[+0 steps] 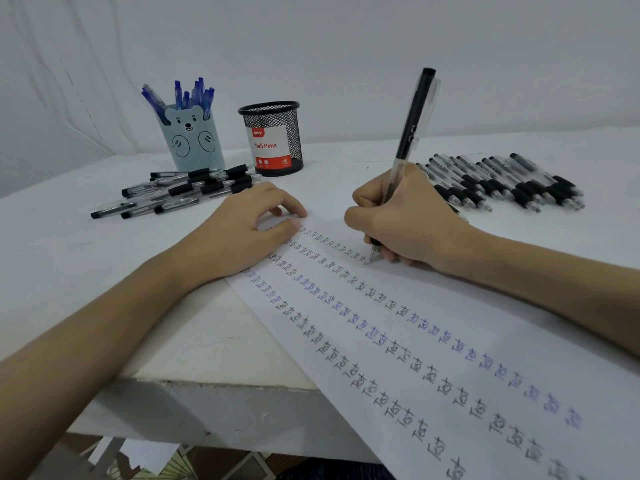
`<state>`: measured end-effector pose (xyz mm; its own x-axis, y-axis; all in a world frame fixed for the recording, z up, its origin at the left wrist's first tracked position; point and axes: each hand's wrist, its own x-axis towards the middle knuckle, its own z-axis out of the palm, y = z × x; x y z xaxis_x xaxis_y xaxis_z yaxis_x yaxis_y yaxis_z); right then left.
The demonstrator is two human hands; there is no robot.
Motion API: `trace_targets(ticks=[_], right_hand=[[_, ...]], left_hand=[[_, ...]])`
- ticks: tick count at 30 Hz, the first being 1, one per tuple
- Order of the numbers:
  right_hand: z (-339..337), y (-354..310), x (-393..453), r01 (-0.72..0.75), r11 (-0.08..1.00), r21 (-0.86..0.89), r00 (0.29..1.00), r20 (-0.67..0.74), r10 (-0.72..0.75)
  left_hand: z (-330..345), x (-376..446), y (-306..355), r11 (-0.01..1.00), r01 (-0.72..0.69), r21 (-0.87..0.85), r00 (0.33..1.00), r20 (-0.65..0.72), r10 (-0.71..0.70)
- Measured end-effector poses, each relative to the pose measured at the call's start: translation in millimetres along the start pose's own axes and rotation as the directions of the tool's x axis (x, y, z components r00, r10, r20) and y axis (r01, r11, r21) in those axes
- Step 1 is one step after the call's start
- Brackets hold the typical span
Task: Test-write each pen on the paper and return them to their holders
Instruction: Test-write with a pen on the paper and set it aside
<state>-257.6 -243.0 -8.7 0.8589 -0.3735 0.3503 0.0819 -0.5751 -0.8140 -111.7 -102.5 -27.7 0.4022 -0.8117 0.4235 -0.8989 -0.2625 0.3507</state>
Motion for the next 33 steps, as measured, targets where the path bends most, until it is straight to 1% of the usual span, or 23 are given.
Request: trace_targets(ticks=[20, 22, 25, 26, 28, 30, 31, 33], right_hand=[[1.8, 3.0, 3.4, 0.008, 1.000, -0.002, 0.998, -0.057, -0.008], [0.7, 3.3, 3.5, -0.039, 0.998, 0.041, 0.997, -0.068, 0.041], [-10.5, 3.0, 8.4, -0.222, 0.954, 0.199, 0.972, -0.028, 0.232], [-14.9, 2.2, 11.0, -0.262, 0.935, 0.239, 0.962, -0.009, 0.272], [-23.4, 3.1, 16.8, -0.275, 0.930, 0.245, 0.958, -0.013, 0.287], [-30.0, 4.3, 20.2, -0.252, 0.952, 0.174, 0.964, -0.044, 0.263], [-32.0, 4.5, 20.9, -0.238, 0.957, 0.166, 0.967, -0.047, 0.249], [-33.8, 4.9, 21.7, -0.239, 0.941, 0.239, 0.965, -0.049, 0.258]], left_hand=[[0.2, 1.0, -2.9, 1.000, 0.021, -0.009, 0.999, 0.026, -0.020], [0.3, 0.8, -2.7, 1.000, 0.020, -0.010, 0.999, 0.028, -0.019], [-1.0, 0.3, -0.7, 1.000, 0.029, -0.012, 0.999, 0.038, -0.028], [-1.8, 0.3, 0.3, 0.999, 0.032, -0.006, 0.999, 0.044, -0.032], [-2.3, -0.5, 2.6, 0.999, 0.037, 0.004, 0.998, 0.059, -0.037], [-2.2, -1.7, 4.7, 0.999, 0.042, 0.009, 0.996, 0.079, -0.043], [-2.4, -2.1, 5.5, 0.999, 0.046, 0.013, 0.995, 0.085, -0.047], [-2.6, -2.8, 6.0, 0.998, 0.057, 0.005, 0.994, 0.091, -0.057]])
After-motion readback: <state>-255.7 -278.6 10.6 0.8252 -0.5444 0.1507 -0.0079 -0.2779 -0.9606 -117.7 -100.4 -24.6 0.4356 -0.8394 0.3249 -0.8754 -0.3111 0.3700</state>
